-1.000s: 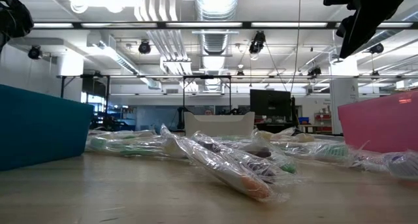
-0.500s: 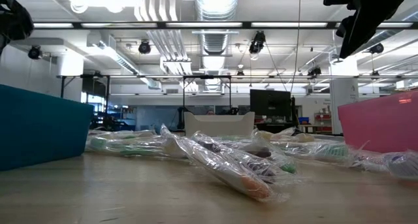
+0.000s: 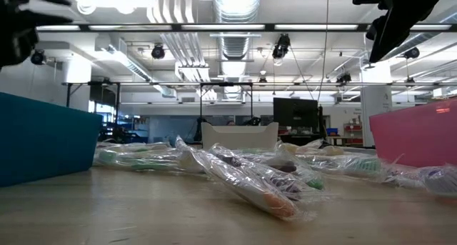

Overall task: Pick & Place Toothbrushes
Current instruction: Put the violet toothbrush into the white bin

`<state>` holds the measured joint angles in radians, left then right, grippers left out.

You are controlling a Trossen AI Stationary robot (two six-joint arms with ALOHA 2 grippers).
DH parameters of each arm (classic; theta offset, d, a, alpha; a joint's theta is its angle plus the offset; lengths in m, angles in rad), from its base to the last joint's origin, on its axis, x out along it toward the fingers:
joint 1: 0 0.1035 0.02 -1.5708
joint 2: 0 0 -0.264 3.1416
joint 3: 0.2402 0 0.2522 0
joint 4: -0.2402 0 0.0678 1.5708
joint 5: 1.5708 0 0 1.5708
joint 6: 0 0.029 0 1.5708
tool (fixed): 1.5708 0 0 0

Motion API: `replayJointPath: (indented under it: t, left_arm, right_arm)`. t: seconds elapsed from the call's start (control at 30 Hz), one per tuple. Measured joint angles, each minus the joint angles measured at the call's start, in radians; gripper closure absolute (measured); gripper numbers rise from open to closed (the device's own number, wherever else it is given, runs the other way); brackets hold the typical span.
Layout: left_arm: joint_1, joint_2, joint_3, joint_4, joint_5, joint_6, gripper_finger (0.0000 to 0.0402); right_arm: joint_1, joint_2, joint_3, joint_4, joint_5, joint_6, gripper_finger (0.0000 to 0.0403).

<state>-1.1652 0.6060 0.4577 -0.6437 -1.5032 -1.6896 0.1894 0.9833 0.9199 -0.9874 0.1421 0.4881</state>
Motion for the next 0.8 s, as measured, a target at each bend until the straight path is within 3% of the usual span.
replayJointPath:
  t: [0.03,0.33,0.8]
  left_arm:
    - [0.0,0.0,0.008,-0.001,-0.048,0.042,0.0291]
    - [0.152,0.022,0.079,0.004,-0.062,0.588,0.0293]
    - [0.532,0.138,0.078,0.002,-0.066,0.646,0.0316]
  right_arm:
    - [0.0,0.0,0.0,0.0,0.0,-0.001,0.0175]
    - [0.0,0.0,0.0,0.013,0.021,-0.052,0.0172]
    - [-0.001,0.0,0.0,0.123,0.159,-0.21,0.0139]
